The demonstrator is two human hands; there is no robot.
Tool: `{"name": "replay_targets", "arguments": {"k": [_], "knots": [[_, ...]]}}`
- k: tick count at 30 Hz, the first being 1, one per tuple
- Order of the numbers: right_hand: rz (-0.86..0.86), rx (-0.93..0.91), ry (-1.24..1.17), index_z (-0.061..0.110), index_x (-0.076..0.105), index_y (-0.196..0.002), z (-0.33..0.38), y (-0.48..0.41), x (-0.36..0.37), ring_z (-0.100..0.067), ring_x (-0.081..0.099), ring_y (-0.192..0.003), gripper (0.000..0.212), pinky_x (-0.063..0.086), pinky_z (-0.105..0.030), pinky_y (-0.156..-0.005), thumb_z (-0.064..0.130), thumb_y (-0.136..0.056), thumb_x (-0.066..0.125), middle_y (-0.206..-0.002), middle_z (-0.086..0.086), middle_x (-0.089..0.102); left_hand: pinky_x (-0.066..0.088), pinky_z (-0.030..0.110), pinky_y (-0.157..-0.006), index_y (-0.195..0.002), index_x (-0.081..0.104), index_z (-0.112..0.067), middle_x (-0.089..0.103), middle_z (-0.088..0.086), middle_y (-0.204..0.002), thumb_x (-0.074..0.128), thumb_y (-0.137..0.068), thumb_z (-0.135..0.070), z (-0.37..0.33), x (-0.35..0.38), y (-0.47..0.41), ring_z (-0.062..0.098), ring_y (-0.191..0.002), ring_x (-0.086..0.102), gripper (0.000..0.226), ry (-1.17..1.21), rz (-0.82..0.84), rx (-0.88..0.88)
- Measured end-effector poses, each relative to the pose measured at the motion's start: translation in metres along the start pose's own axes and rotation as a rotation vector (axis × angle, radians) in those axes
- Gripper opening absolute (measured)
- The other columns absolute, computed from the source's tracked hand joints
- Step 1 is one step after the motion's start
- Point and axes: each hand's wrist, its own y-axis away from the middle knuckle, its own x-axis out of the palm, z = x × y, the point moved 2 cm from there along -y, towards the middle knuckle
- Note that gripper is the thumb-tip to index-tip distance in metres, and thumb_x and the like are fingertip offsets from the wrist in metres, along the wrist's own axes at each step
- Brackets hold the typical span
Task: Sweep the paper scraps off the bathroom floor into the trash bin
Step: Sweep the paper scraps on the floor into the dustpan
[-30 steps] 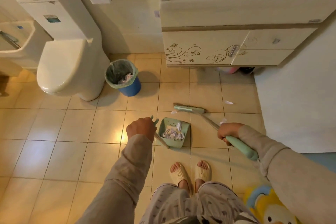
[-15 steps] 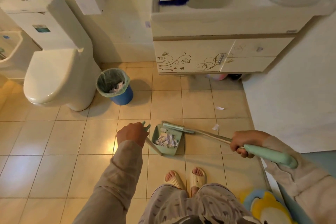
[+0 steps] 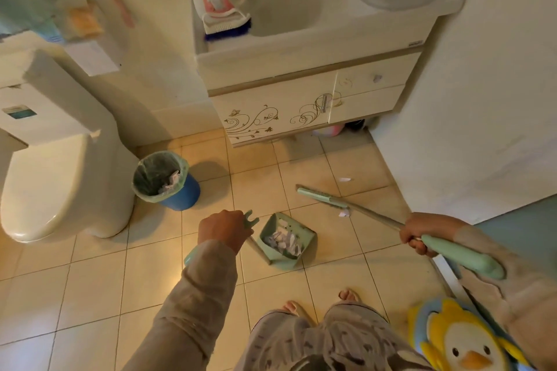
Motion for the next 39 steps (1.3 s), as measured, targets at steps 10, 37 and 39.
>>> {"name": "replay_targets", "arguments": {"k": [10,37,39], "knots": [[-0.112,-0.044,-0.3,0.01,0.038,-0.049,-0.025,-0.024,-0.053,-0.008,0.04,-0.02,0.035,0.033,-0.009,-0.031,0.003,-0.082,0.047,-0.027,0.001,0.044,0.05,0.028,-0.08,-0.115,0.057,-0.021,0.069,0.0,-0.102,0.046,-0.094,-0.046,-0.065,-0.008,-0.008,0.018,-0.092,0.066,0.035,-0.089,0.016,0.192],[0.282,0.085,-0.186,0.009,0.042,-0.04,-0.094,-0.003,-0.069,-0.007,0.038,-0.022,0.052,0.027,-0.009,-0.033,0.001,-0.091,0.043,-0.027,0.0,0.039,0.049,0.028,-0.08,-0.112,0.06,-0.018,0.068,0.001,-0.1,0.048,-0.093,-0.045,-0.114,-0.026,-0.017,0.018,-0.091,0.065,0.034,-0.129,0.033,0.099],[0.255,0.069,-0.173,0.009,0.042,-0.04,-0.09,-0.008,-0.079,-0.007,0.038,-0.022,0.051,0.028,-0.009,-0.033,0.0,-0.091,0.044,-0.028,0.0,0.039,0.049,0.028,-0.081,-0.113,0.059,-0.018,0.068,0.001,-0.101,0.047,-0.093,-0.045,-0.116,-0.026,-0.017,0.018,-0.092,0.065,0.035,-0.122,0.031,0.09]]}}
